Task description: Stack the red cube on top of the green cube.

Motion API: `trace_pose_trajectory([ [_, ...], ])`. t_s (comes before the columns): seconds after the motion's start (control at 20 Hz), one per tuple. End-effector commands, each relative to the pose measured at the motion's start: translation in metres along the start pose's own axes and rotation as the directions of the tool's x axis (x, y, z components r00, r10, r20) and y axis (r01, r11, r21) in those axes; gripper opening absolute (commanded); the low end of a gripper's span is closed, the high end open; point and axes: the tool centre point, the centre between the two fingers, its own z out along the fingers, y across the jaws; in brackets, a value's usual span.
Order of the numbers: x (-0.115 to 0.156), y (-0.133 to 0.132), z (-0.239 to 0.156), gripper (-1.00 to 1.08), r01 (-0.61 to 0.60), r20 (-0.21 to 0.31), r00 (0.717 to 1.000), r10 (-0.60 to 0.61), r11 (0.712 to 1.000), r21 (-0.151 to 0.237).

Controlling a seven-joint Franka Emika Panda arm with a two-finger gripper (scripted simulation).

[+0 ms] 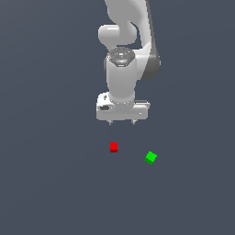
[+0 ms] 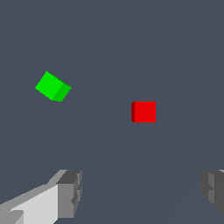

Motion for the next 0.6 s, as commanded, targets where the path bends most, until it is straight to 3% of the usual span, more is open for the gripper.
trace_pose_trajectory([
  [0.0, 0.000, 0.000, 0.000, 1.00, 0.000, 0.000, 1.000, 0.000, 1.000, 0.000],
  [0.55, 0.012, 0.011, 0.033, 1.00, 0.002, -0.002, 1.000, -0.003, 1.000, -0.010],
])
